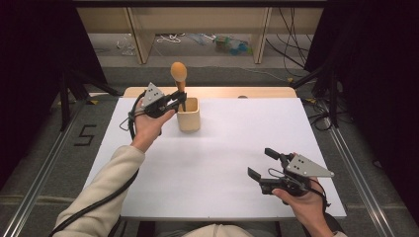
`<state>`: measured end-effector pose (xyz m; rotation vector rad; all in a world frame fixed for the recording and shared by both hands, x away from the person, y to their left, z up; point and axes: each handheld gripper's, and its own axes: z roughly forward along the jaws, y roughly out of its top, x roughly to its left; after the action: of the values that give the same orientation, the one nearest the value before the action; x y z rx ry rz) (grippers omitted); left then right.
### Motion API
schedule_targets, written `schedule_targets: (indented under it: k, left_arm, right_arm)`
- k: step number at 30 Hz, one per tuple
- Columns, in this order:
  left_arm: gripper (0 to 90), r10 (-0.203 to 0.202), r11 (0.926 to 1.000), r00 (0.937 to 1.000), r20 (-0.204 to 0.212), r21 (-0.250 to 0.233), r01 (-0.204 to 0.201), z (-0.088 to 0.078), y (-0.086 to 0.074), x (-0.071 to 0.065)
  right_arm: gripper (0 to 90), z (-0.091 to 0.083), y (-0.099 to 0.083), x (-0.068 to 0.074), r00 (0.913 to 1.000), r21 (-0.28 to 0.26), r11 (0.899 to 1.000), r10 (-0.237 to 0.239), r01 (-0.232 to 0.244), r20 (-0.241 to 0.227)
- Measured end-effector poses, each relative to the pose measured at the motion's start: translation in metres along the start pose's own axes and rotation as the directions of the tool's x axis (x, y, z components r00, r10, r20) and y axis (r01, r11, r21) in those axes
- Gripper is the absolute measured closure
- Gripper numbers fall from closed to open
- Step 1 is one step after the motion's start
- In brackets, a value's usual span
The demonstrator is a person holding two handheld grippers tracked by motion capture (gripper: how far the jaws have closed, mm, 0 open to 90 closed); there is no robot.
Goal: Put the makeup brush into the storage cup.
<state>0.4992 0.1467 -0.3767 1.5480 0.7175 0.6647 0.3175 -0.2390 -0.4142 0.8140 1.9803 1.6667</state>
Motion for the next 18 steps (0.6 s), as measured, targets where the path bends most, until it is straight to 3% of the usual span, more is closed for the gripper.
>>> schedule_targets:
  k: [9,11,18]
  left_arm:
    - [74.3,-0.001,1.0000,1.0000,-0.001,0.005,0.001,0.0043,0.0004,0.0011]
    - [74.3,0.001,1.0000,1.0000,0.003,0.002,-0.001,0.0054,0.0006,0.0011]
    - [74.3,0.000,1.0000,1.0000,-0.004,0.002,0.000,0.0068,0.0011,0.0035]
  right_arm:
    - [14.8,-0.0003,0.0001,-0.0002,1.0000,0.014,1.000,0.002,-0.002,-0.005]
    - [14.9,0.0004,0.0001,-0.0019,0.9998,-0.005,1.000,-0.022,0.022,0.003]
    - [15.0,0.0012,-0.0003,-0.0018,0.9999,-0.011,1.000,-0.017,0.017,0.003]
